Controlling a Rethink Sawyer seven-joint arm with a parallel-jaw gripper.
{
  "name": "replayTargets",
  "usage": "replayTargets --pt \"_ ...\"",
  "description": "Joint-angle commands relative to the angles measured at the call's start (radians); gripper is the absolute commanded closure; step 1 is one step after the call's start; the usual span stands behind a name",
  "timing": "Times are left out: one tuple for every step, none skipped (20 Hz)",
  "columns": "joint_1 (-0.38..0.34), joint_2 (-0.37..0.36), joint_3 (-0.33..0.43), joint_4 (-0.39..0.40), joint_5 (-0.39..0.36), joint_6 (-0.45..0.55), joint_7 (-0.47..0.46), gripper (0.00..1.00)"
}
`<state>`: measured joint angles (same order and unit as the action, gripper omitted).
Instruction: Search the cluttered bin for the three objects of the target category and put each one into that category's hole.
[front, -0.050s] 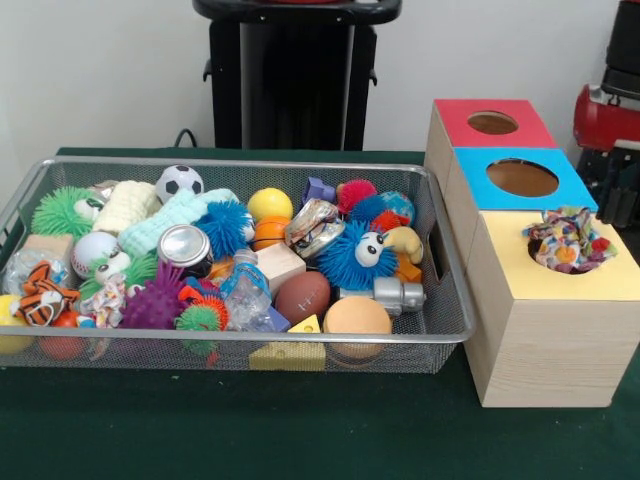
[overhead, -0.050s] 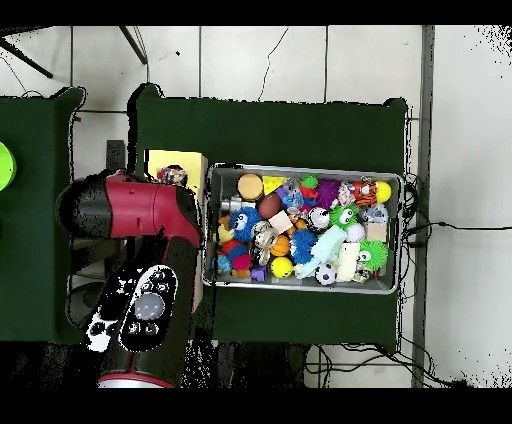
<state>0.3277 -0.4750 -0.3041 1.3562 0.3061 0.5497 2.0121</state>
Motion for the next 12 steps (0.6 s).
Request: replayTargets --pt "-0.074 0.066 0.064 -0.003 0.011 -0.03 0.165 1.0" --pt "-0.092 0.064 0.08 0.004 0.01 -0.035 0.146 1.0" --pt "-0.109 0.061 0.096 0.011 0.009 -0.04 0.127 1.0" --pt "-0.121 0.058 0.108 0.016 0.007 -0.044 0.113 1.0" --pt "-0.126 0.055 0.112 0.02 0.006 -0.044 0.11 1.0" --pt "-0.125 0.054 0.11 0.021 0.003 -0.045 0.113 1.0" --pt "-0.123 0.053 0.108 0.021 0.0 -0.045 0.116 1.0" --pt "-0.126 0.055 0.111 0.019 -0.003 -0.05 0.114 1.0" --pt "-0.132 0.057 0.118 0.02 -0.004 -0.057 0.11 1.0" --pt "-0.135 0.059 0.124 0.022 -0.005 -0.064 0.107 1.0" --pt "-0.138 0.058 0.127 0.022 -0.006 -0.063 0.105 1.0" --pt "-0.137 0.059 0.126 0.021 -0.007 -0.064 0.108 1.0"
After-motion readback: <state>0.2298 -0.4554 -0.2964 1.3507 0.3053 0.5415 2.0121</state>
